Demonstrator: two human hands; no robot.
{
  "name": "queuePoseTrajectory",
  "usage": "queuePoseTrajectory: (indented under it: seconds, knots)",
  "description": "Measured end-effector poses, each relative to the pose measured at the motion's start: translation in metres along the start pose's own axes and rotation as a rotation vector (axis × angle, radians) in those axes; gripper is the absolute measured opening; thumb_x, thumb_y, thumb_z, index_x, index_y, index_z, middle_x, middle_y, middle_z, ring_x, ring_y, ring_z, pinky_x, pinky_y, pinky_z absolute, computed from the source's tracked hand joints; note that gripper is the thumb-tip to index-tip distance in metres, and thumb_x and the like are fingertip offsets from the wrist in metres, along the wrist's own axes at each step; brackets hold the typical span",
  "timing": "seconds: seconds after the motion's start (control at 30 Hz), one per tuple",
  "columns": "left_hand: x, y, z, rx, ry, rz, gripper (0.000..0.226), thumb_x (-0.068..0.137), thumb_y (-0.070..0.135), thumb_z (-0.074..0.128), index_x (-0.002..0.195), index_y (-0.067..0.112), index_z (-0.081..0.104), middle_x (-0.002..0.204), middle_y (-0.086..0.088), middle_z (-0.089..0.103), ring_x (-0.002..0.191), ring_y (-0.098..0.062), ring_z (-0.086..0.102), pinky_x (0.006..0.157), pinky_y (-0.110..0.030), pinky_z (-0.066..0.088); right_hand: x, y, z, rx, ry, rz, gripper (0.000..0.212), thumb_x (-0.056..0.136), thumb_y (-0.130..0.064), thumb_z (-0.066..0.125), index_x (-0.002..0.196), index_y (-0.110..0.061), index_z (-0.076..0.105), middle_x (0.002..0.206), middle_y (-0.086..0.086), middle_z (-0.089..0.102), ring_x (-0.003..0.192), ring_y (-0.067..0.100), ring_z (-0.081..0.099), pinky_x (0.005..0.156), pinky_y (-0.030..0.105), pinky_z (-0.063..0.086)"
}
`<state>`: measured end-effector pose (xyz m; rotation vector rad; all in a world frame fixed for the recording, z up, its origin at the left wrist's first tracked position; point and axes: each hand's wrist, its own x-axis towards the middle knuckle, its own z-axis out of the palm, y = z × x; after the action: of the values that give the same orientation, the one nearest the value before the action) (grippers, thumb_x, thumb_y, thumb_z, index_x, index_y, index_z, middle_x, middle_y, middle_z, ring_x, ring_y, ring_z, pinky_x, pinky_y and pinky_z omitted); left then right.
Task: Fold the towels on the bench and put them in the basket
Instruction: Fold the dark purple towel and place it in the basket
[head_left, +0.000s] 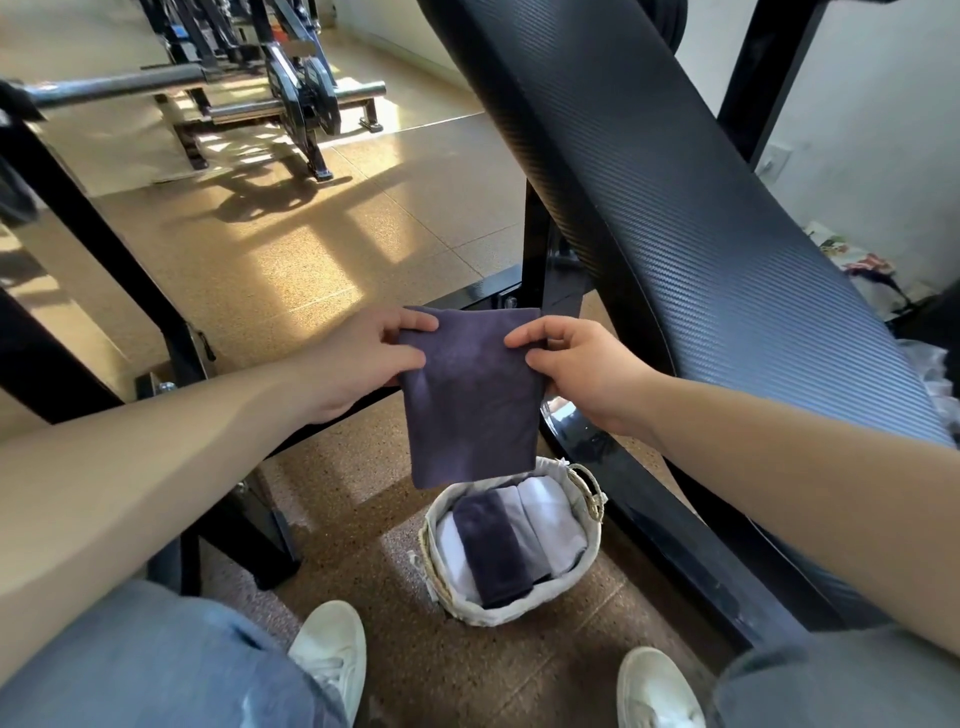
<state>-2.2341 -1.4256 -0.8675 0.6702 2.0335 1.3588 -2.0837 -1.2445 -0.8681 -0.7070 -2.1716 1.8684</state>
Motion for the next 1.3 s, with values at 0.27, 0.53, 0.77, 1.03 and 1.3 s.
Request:
queuePoseTrajectory:
  seconds: [0.27,0.53,0.77,1.03,1.3]
  knots:
    - [-0.001,0.001,-0.004,0.36,0.001,0.145,0.061,0.077,0.001,0.073,0.127,0.033,0.062,0.119,0.006,0.063,0.103,-0.01,0.061,0.083,-0.022,0.05,-0.005,-0.001,-0.003,-0.376,-0.04,-0.06,0.06,0.076,0.001,0.077,0.122,-0.033,0.061,0.105,-0.002,0.067,0.089,0.011,0.066,0.08,0.027,0.058]
    - [-0.007,0.003,-0.004,0.474,-0.007,0.215,0.048,0.089,0.014,0.071,0.131,0.033,0.06,0.119,0.014,0.061,0.109,-0.007,0.056,0.085,-0.019,0.041,-0.001,0.005,-0.006,-0.358,0.063,-0.149,0.043,0.09,-0.001,0.063,0.123,-0.029,0.067,0.087,-0.017,0.066,0.076,-0.007,0.061,0.07,0.01,0.046]
    - [-0.006,0.003,-0.003,0.503,0.038,0.224,0.05,0.078,0.014,0.077,0.12,0.038,0.064,0.109,0.016,0.067,0.099,0.0,0.06,0.075,-0.015,0.042,-0.002,0.005,-0.008,-0.536,0.092,-0.17,0.054,0.079,-0.011,0.077,0.125,-0.034,0.063,0.103,-0.014,0.066,0.093,0.002,0.061,0.071,0.013,0.046]
    - [-0.007,0.009,0.003,0.531,0.113,0.198,0.027,0.083,0.019,0.073,0.101,0.038,0.064,0.091,0.012,0.067,0.085,-0.003,0.06,0.067,-0.016,0.041,0.005,0.009,-0.008,-0.553,0.089,-0.192,0.029,0.087,-0.016,0.071,0.099,-0.04,0.063,0.096,-0.011,0.068,0.088,0.002,0.063,0.066,0.017,0.045]
    - [-0.006,0.009,0.002,0.465,0.19,0.178,0.021,0.09,0.026,0.069,0.105,0.035,0.06,0.099,0.011,0.065,0.093,-0.011,0.058,0.077,-0.026,0.04,0.003,0.009,-0.011,-0.401,0.118,-0.199,0.025,0.092,-0.013,0.065,0.112,-0.026,0.06,0.095,-0.013,0.067,0.087,-0.003,0.061,0.073,0.014,0.047]
